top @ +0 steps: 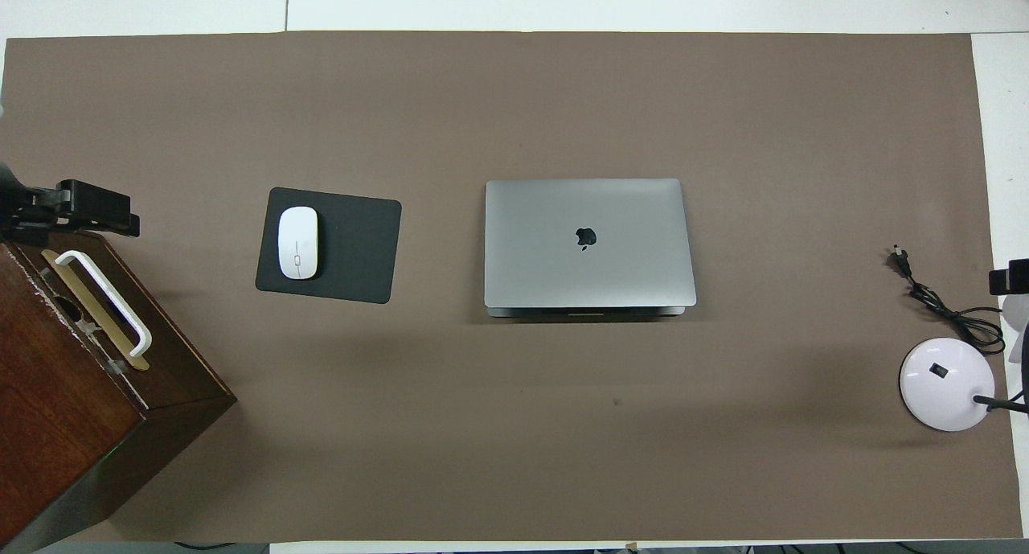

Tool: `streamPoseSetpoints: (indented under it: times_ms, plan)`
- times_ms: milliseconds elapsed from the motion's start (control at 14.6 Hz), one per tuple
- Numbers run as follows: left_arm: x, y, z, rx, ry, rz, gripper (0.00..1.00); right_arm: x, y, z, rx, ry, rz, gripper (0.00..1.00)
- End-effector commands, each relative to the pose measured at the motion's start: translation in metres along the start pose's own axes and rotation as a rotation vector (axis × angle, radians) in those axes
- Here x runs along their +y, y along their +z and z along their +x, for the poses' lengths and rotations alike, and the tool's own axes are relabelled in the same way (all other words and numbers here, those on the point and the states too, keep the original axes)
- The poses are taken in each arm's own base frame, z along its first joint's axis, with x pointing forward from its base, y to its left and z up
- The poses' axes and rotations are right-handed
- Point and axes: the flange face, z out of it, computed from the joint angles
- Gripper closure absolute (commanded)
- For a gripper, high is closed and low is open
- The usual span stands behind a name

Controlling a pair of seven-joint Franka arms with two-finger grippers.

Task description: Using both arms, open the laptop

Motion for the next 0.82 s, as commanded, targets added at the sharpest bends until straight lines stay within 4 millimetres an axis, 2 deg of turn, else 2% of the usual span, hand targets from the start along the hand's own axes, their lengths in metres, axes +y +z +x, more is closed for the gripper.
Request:
streamPoseSetpoints:
  times_ms: [0, 754]
  plan:
    - [-0.0035, -0.0011, -0.0101, -0.013, -0.007, 0.012, 0.0, 0.0023, -0.0011, -0.0055, 0.018, -0.024, -0.004, 0.0]
    - [-0.0027, -0.0011, -0.0101, -0.013, -0.012, 0.012, 0.0, 0.0023, -0.0018, -0.004, 0.031, -0.038, -0.005, 0.0]
